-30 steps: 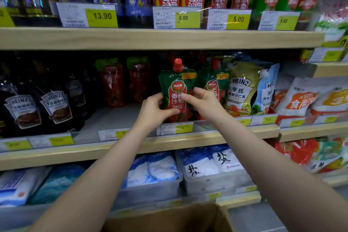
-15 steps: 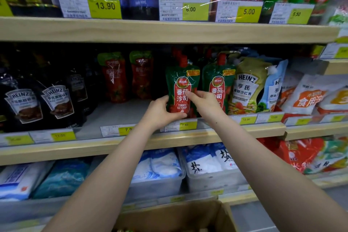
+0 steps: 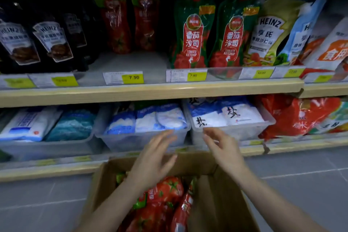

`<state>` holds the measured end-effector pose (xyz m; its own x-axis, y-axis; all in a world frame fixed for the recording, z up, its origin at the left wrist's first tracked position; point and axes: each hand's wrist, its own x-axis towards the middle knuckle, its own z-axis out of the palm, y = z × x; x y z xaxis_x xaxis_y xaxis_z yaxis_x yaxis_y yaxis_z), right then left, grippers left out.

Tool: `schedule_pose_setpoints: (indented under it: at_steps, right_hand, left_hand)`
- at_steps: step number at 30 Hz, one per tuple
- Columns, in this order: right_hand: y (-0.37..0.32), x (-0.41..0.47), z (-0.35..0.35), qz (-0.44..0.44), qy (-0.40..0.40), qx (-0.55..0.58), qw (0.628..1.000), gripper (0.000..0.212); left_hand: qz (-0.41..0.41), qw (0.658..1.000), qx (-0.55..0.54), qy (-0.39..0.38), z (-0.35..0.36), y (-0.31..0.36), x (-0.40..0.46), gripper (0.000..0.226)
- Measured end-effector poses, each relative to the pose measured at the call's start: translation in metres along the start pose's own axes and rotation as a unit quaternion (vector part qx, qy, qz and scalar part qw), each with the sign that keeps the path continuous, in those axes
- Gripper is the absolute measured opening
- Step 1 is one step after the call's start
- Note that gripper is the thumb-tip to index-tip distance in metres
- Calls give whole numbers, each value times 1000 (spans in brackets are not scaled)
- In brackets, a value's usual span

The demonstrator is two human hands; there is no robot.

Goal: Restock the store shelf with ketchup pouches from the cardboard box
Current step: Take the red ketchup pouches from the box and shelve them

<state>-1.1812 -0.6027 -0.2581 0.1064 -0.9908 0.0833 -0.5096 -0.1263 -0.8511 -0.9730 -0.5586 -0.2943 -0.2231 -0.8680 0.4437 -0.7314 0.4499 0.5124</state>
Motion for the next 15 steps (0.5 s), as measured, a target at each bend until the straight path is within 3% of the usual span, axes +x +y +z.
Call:
schedule_pose_setpoints:
  at_steps: [8,15]
  right_hand:
    - [97,-55,62,166,-76,-25,983,24]
    - [139,-68,89,256,-91,-22,962,35]
  left_hand:
    - [-78,978,53,-188,82,-59,-91,47]
    - [-70,975,82,-193,109,-85,-119,42]
